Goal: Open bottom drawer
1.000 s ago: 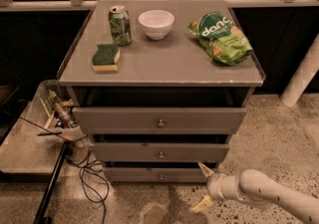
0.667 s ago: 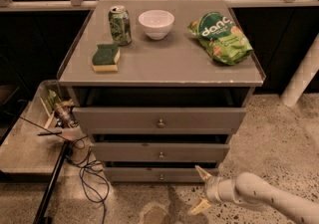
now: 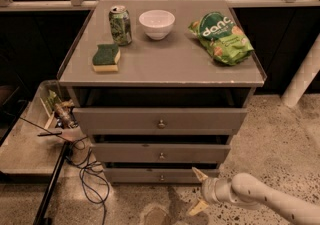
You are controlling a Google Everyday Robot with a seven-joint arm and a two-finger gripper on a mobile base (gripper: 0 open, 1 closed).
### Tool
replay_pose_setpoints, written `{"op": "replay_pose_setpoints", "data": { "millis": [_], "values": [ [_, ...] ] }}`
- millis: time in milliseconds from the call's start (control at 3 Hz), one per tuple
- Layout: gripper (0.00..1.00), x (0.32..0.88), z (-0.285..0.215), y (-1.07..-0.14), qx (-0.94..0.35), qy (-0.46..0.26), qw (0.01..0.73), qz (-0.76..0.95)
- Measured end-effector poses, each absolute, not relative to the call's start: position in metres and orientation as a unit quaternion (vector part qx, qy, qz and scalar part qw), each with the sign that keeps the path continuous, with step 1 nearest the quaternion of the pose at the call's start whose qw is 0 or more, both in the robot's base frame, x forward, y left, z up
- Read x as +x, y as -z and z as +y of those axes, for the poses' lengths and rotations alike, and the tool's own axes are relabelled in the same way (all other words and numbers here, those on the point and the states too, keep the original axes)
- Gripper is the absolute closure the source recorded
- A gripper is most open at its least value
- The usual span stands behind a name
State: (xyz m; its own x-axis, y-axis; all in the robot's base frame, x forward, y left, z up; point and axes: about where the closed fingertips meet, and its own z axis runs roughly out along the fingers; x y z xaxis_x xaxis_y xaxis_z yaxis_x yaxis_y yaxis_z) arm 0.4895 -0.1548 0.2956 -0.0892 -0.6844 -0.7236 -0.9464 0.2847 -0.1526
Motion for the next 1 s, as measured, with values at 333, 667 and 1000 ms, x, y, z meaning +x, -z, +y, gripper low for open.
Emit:
{"op": "replay_pose_setpoints", "data": {
  "millis": [333, 667, 1000],
  "values": [
    [0.00, 0.496, -0.162, -0.276, -0.561, -0.183, 0.362, 0.722],
    [0.00, 0.506, -0.171, -0.257, -0.556, -0.183, 0.365, 0.724],
    [0.00, 0.520, -0.175, -0.241, -0.555, -0.183, 0.370, 0.723]
  ]
}}
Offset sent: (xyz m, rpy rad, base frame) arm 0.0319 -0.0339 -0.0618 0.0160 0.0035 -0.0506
